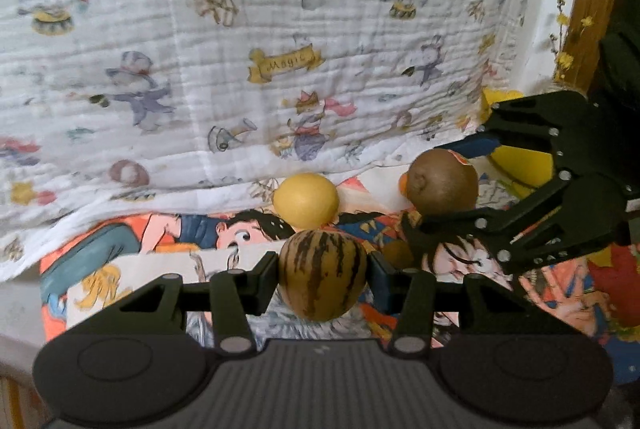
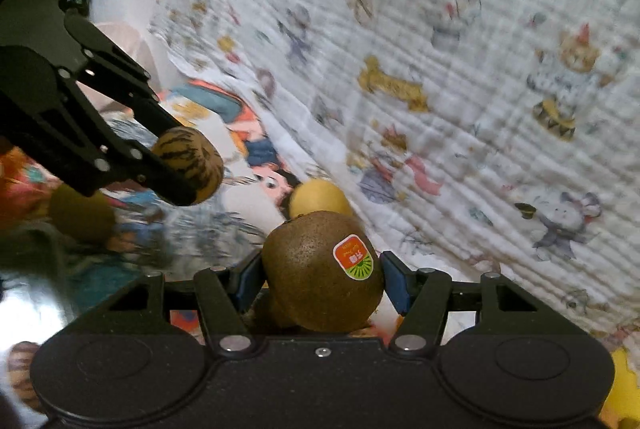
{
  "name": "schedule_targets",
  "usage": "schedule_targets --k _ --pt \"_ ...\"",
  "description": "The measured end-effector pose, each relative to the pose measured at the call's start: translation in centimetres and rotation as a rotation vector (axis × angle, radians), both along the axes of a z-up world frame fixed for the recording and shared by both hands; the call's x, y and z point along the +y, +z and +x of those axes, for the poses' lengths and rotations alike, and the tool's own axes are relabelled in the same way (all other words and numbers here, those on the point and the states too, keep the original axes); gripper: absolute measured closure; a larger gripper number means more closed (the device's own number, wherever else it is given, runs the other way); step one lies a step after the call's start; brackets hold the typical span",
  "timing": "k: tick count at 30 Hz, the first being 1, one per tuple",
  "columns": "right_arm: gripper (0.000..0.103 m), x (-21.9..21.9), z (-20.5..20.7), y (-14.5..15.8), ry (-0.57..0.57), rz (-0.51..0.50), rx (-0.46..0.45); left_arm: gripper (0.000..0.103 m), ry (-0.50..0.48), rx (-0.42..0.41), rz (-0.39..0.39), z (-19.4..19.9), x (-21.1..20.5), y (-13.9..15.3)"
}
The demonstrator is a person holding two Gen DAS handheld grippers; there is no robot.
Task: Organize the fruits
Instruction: 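Carry the striped fruit in the left tool and the kiwi in the right tool over the tray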
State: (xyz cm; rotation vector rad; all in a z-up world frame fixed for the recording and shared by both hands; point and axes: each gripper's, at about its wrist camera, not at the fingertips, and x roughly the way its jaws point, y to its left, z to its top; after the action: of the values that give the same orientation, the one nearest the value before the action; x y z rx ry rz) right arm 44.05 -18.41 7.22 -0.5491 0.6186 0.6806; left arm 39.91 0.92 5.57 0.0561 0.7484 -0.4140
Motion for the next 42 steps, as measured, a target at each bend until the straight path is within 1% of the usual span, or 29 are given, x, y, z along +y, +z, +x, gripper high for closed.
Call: schedule_targets --k 5,8,14,19,25,31,35,42 --pt "0.040 0.4 -3.8 1.5 0.030 0.029 0.010 0.051 0.028 0.017 -0.038 -3.4 0.7 1.2" --pt "0.040 0.5 -6.3 2.1 0.048 0.046 0.021 0.051 0.038 0.020 -0.044 -5.0 1.2 1.5" --pt "0.040 0.8 -10.8 2.3 0.076 0.045 0.042 0.051 0.059 0.027 -0.056 -8.3 2.2 1.8" --pt "0.040 0.5 -13.4 1.8 0.064 0.047 0.068 0.051 0.076 0.045 -0.070 -10.6 2.8 1.0" --pt "0.040 -0.1 -16.7 0.7 0.052 0.040 0.120 0.051 0.078 0.088 -0.102 -12.4 3.2 -0.9" --pt "0.040 -0.7 -18.9 -0.8 0.047 0.031 0.164 0.051 0.072 0.112 -0.111 -13.8 2.9 -2.3" --pt "0.040 -1.0 -19.4 -1.8 0.034 0.028 0.195 0.051 0.063 0.123 -0.087 -14.4 2.4 -3.0" --pt "0.040 -0.5 -19.9 -3.4 0.055 -0.009 0.232 0.051 0.048 0.140 -0.059 -14.9 1.8 -3.8"
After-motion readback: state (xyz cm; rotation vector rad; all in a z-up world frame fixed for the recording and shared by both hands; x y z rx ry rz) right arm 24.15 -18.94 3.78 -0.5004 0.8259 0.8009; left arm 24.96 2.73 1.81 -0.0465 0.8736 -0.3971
